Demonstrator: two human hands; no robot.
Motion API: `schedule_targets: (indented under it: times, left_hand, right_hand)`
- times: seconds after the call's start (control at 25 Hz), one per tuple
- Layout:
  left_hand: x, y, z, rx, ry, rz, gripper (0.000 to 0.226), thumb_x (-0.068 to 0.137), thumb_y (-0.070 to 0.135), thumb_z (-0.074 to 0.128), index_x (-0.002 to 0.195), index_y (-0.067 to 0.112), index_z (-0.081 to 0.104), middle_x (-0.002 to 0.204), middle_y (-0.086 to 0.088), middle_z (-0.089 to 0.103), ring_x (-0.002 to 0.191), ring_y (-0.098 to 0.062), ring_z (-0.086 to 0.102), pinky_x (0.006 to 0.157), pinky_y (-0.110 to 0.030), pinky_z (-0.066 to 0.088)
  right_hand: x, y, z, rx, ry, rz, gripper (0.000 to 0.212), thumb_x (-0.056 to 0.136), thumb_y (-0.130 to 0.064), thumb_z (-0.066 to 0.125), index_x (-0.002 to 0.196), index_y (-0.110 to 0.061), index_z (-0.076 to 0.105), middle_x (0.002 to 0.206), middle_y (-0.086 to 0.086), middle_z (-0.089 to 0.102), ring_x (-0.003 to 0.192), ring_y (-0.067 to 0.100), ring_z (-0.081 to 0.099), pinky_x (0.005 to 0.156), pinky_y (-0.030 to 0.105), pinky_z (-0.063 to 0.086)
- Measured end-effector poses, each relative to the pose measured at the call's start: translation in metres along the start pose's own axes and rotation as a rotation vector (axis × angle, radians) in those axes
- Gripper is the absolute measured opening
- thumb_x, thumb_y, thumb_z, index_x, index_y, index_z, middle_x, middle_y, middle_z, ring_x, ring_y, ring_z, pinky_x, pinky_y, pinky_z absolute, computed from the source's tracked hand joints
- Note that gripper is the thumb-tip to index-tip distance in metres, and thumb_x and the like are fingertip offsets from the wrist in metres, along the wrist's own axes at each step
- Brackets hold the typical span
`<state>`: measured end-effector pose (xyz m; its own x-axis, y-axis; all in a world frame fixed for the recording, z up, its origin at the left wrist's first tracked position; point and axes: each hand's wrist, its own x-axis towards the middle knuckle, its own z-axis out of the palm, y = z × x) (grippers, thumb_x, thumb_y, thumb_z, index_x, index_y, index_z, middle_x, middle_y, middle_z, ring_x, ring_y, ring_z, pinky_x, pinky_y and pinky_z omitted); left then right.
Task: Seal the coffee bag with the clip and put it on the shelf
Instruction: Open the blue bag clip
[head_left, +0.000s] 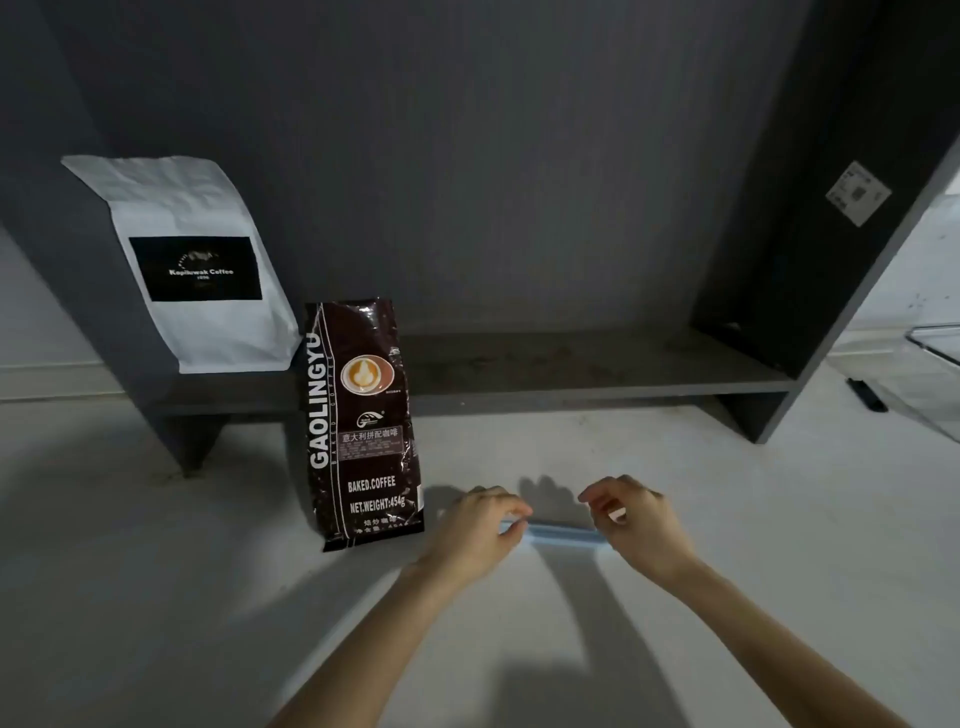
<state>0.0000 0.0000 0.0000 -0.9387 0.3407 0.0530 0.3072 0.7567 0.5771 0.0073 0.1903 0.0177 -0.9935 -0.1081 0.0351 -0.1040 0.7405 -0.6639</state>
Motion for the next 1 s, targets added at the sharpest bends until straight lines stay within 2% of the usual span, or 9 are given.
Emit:
schedule_targets:
  times: [0.08,0.2,0.4,0.52,0.72,0.8,0.92,1.0]
  left_hand:
    - [0.007,-0.001,0.009,0.037,-0.025,0.002,0.026,0.085,0.022,0.051,0.109,0.016,0.06,0.116,-0.004,0.063,0.108,-0.023,0.054,0.093,-0.034,0.043]
    - [0.016,0.0,0.017,0.137,-0.081,-0.01,0.035,0.086,0.025,0.05,0.12,0.017,0.052,0.127,-0.003,0.055,0.116,-0.024,0.046,0.098,-0.032,0.036]
    - [0.018,0.003,0.031,0.241,-0.133,-0.043,0.035,0.086,0.025,0.049,0.121,0.019,0.05,0.127,-0.001,0.054,0.118,-0.024,0.043,0.099,-0.034,0.028]
    - [0.015,0.002,0.037,0.261,-0.14,-0.053,0.032,0.086,0.024,0.048,0.118,0.021,0.052,0.125,-0.001,0.054,0.117,-0.023,0.042,0.098,-0.033,0.026]
    - [0.011,-0.001,0.032,0.183,-0.075,-0.04,0.029,0.085,0.024,0.049,0.113,0.023,0.056,0.116,-0.003,0.058,0.109,-0.024,0.05,0.094,-0.032,0.032]
    - [0.009,-0.004,0.026,0.102,-0.04,-0.02,0.027,0.084,0.026,0.051,0.11,0.021,0.059,0.111,-0.004,0.061,0.102,-0.024,0.056,0.09,-0.033,0.037]
    - [0.009,-0.007,0.013,0.013,0.031,0.007,0.031,0.082,0.034,0.052,0.107,0.017,0.061,0.106,-0.005,0.064,0.097,-0.023,0.058,0.088,-0.037,0.043]
    - [0.009,-0.004,0.003,-0.007,0.104,0.04,0.03,0.084,0.032,0.055,0.108,0.016,0.061,0.106,-0.004,0.064,0.096,-0.019,0.058,0.085,-0.032,0.044]
  right_hand:
    - [0.004,0.009,0.002,-0.099,-0.067,0.043,0.028,0.079,-0.004,0.054,0.104,-0.015,0.061,0.102,0.007,0.056,0.094,0.022,0.056,0.086,0.026,0.045]
    - [0.005,0.021,0.012,-0.193,-0.169,0.099,0.038,0.078,-0.008,0.055,0.114,-0.017,0.055,0.116,0.011,0.053,0.109,0.03,0.049,0.096,0.037,0.041]
    - [0.003,0.031,0.021,-0.281,-0.224,0.143,0.034,0.079,-0.007,0.051,0.112,-0.015,0.056,0.114,0.013,0.055,0.104,0.03,0.049,0.091,0.035,0.042]
    - [0.002,0.035,0.025,-0.239,-0.207,0.164,0.03,0.079,-0.007,0.049,0.106,-0.015,0.061,0.109,0.016,0.059,0.101,0.034,0.051,0.09,0.037,0.042]
    - [0.001,0.024,0.02,-0.147,-0.149,0.1,0.024,0.08,-0.006,0.054,0.1,-0.011,0.066,0.104,0.015,0.063,0.096,0.031,0.056,0.073,0.021,0.033]
    - [0.003,0.016,0.015,-0.077,-0.092,0.064,0.023,0.079,-0.004,0.056,0.099,-0.011,0.066,0.104,0.013,0.064,0.095,0.028,0.058,0.075,0.016,0.033]
    - [0.006,-0.001,0.007,0.055,0.006,0.023,0.02,0.076,-0.002,0.062,0.094,-0.011,0.067,0.096,0.007,0.064,0.079,0.011,0.057,0.069,0.001,0.036]
    - [0.007,-0.016,0.003,0.147,0.042,0.003,0.019,0.077,-0.003,0.062,0.092,-0.013,0.068,0.089,0.001,0.062,0.072,0.003,0.053,0.062,-0.003,0.036]
